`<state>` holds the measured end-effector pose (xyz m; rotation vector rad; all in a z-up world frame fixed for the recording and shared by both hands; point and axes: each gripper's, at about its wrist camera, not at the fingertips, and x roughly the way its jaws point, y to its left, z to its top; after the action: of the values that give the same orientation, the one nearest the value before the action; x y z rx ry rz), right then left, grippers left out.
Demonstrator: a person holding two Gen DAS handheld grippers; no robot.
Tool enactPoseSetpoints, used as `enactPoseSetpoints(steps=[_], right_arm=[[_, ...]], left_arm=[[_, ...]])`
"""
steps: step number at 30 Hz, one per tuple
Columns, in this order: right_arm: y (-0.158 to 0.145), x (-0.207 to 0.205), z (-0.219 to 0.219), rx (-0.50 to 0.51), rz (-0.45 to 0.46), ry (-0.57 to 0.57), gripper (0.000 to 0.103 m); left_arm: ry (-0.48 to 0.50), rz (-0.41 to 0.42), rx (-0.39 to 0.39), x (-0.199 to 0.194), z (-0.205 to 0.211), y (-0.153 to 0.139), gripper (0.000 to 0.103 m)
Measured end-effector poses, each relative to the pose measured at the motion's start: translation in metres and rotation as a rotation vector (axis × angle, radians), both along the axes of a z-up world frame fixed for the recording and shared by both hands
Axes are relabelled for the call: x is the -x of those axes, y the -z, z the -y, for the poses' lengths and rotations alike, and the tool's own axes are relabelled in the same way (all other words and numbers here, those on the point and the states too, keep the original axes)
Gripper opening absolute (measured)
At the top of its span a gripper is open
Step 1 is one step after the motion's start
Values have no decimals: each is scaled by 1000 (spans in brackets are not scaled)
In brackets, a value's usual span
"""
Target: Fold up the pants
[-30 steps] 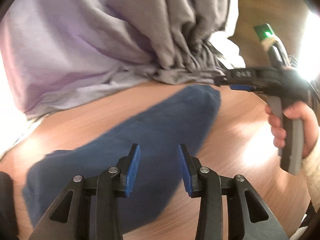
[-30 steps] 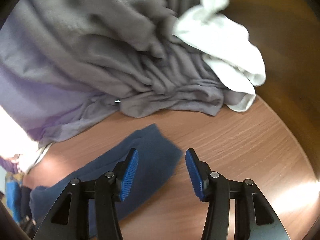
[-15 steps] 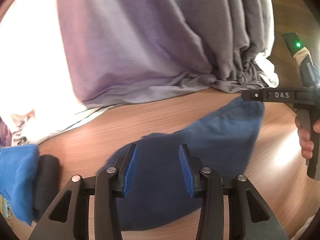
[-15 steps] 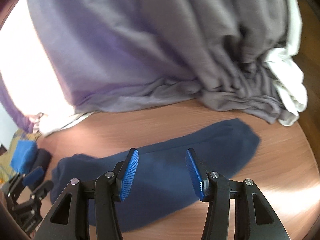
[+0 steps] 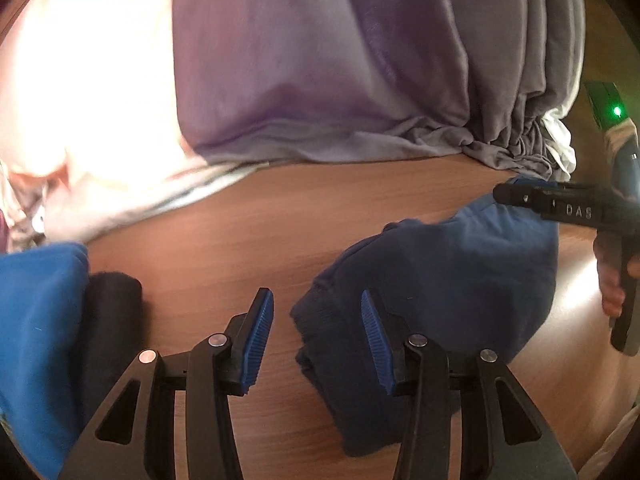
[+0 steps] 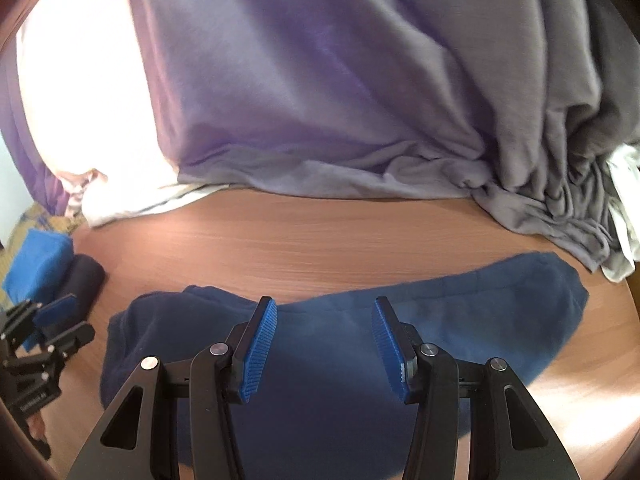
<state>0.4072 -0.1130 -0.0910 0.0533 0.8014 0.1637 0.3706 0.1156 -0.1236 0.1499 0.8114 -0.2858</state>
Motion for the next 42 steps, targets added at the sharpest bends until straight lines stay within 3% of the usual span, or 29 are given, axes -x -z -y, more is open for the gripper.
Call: enactPoseSetpoints(steps=[9,15,20,24,26,30,36,42], right_arm=[[27,-23,-23,60,-76,-13,50],[35,-28,-24,83,-82,-11,51],[45,-36,-18,105,-105,14,51],[51,-41,-15,97,-129,19,50],[52,-41,-15,92,-131,17,50],[51,-40,-14,89,-130,18,50],[51,-41,-10,61,-131,27,50],[64,-49,-12,90,-168,29,50]], left_arm=[[-4,-121,186,-38,-24,33,45],[17,-196,244,-46,-21,53,45],[22,-200,254,-46,-19,58,43],[31,-192,261,-44,-19,58,31],[19,-171,251,-39,-20,50,22],[-5,-144,253,-21,-18,24,20],[-96,-215,267,-5,-15,3,19],[-209,-303,197,-9,-26,29,19]])
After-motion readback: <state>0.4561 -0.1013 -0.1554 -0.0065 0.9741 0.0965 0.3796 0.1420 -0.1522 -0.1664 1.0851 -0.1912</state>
